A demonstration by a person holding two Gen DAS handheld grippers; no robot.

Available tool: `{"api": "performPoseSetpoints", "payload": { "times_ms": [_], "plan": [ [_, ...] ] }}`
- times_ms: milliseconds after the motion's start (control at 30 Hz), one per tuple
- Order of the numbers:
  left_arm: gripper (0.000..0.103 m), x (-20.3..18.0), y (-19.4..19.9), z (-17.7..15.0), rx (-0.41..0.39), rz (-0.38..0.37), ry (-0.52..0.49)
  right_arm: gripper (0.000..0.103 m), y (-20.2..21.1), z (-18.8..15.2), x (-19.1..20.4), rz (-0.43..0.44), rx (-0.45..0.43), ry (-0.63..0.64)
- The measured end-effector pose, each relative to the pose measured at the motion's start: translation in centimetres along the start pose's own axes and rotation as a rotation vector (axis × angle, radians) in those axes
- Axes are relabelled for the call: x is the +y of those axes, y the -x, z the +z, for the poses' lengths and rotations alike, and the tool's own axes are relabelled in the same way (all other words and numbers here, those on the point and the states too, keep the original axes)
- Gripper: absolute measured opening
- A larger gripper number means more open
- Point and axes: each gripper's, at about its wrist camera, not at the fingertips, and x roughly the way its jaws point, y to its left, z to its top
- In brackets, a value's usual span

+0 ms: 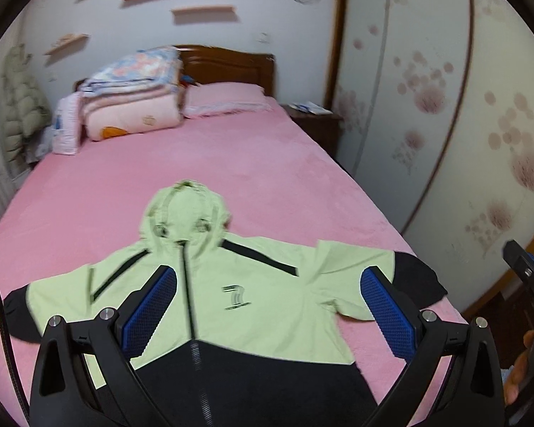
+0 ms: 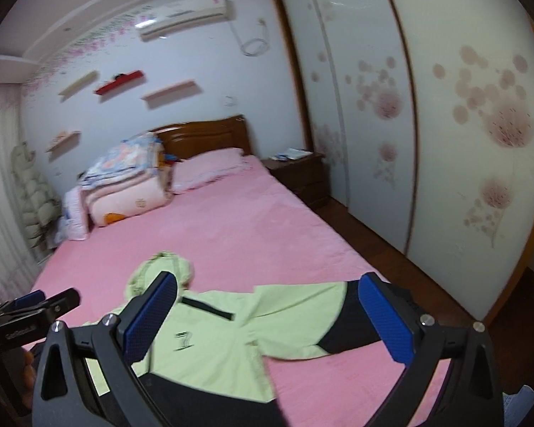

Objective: Fold large clothes
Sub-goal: 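Reach the right tool to the black sleeve cuff and grasp it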

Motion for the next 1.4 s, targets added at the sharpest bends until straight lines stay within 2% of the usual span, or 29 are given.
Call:
{"api": "performPoseSetpoints", "payload": {
  "times_ms": [200,300,533,633,767,867,1000,1033,1100,1167,1200,1233,1333,1400],
  "plan": [
    [0.103,-4.9,-7.7,-0.9,0.029,-0.014,-0.08,0.102,-6.9,-1.2,-7.4,-0.098,0.112,-0.163],
    [0.103,-7.4,-12.5,-2.0,0.072,-0.028,-0.102,0.1,-9.6,-2.9,-11.5,-0.124,0.162,-0.269],
    [0.103,-11.5,-21.3,-4.8,0.164,-0.051,-0.107,0.088,-16.4,-9.1,-21.1,-0.197,0.325,-0.529],
    [0.103,-12.6,-23.5,-5.9,0.196,-0.059,-0.1,0.086,-18.4,-12.6,-24.8,-0.203,0.376,-0.651],
    [0.103,-14.3,-25.6,-7.4,0.236,-0.086,-0.092,0.079,-20.9,-16.1,-27.1,-0.185,0.416,-0.767],
    [0.103,-15.3,-26.1,-7.9,0.238,-0.084,-0.109,0.075,-23.0,-17.6,-28.1,-0.176,0.442,-0.794],
    [0.103,-15.6,-26.5,-8.0,0.243,-0.076,-0.114,0.074,-24.9,-17.4,-28.4,-0.178,0.42,-0.777],
    [0.103,-15.5,-26.6,-8.0,0.246,-0.076,-0.106,0.069,-25.5,-17.2,-28.4,-0.186,0.418,-0.763],
    [0.103,-15.1,-26.6,-7.9,0.253,-0.076,-0.089,0.053,-27.0,-16.8,-28.5,-0.197,0.431,-0.728],
    [0.103,-14.4,-26.4,-7.8,0.256,-0.075,-0.078,0.022,-28.4,-16.4,-28.3,-0.216,0.463,-0.679],
    [0.103,-14.0,-26.3,-7.7,0.256,-0.07,-0.075,0.016,-28.8,-16.2,-28.2,-0.218,0.468,-0.66],
    [0.103,-13.4,-26.0,-7.7,0.255,-0.064,-0.072,0.006,-28.9,-15.8,-27.9,-0.211,0.463,-0.64],
    [0.103,-10.8,-24.7,-7.3,0.24,-0.045,-0.052,0.004,-27.5,-13.6,-25.9,-0.192,0.384,-0.562],
    [0.103,-9.0,-23.7,-7.0,0.231,-0.03,-0.032,0.004,-25.8,-11.5,-23.5,-0.13,0.31,-0.517]
  ]
}}
